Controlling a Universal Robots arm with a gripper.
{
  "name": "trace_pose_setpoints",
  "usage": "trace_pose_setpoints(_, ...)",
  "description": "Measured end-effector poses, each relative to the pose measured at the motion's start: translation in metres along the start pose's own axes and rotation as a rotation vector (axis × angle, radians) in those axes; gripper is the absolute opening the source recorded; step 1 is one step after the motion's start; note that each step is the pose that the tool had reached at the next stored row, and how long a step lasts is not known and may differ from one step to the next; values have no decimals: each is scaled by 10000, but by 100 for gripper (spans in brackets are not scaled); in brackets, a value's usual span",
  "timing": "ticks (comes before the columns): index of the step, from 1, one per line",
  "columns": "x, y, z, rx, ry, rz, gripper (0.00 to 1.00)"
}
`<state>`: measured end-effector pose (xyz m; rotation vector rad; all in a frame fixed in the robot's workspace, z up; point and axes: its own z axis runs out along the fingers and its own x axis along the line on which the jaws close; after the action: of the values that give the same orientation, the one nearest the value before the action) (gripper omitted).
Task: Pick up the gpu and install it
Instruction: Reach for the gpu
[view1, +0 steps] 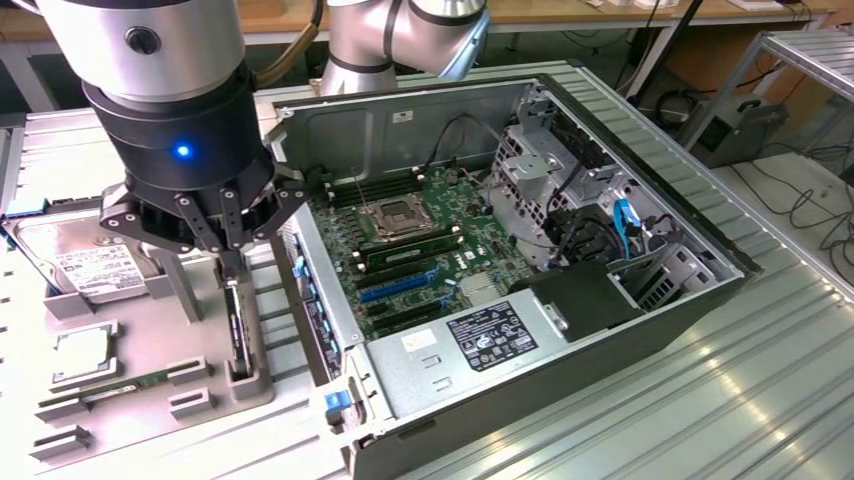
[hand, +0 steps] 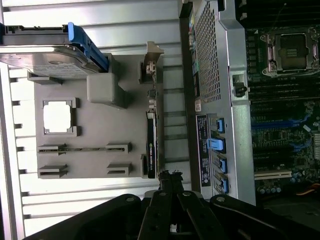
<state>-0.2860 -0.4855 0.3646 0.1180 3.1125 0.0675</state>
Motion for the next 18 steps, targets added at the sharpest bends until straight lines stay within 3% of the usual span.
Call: trace_pose_setpoints(18, -3, -46, 12, 0, 0, 0, 11)
